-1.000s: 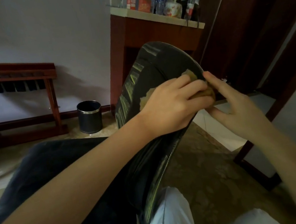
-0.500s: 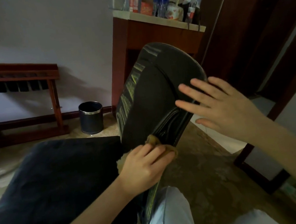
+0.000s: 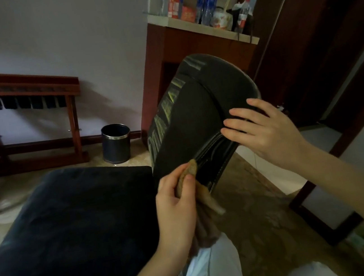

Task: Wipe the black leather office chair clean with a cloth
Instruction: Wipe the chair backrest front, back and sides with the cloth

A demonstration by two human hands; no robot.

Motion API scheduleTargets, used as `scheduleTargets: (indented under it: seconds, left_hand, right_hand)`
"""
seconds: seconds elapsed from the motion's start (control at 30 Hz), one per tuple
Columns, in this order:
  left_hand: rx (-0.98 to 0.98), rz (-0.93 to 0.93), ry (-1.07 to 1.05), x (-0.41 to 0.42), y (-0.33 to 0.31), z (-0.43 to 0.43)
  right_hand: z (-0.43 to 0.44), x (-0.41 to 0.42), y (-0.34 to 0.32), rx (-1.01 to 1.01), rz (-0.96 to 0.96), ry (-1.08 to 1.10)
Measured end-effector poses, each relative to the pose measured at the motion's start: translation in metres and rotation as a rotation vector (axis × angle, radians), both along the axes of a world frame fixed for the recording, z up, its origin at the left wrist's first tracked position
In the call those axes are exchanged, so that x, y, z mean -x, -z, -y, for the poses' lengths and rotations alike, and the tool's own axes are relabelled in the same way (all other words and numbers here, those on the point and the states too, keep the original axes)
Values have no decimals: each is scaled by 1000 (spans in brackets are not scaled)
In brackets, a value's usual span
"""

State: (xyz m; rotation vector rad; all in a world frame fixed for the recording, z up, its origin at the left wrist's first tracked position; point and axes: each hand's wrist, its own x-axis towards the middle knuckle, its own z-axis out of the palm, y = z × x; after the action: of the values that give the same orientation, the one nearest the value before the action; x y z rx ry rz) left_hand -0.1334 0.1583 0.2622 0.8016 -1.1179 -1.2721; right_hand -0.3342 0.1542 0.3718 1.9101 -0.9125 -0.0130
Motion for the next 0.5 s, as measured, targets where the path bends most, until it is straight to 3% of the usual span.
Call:
scheduleTargets:
  seconds: [0.13,0.5]
  left_hand:
    - [-30,-40,-37,2,0,-15]
    - [138,77,-111,-8,-19,-45]
  right_hand:
    - [-4,-6,4,27,51,24]
    - [-26,-52,0,42,57,-38]
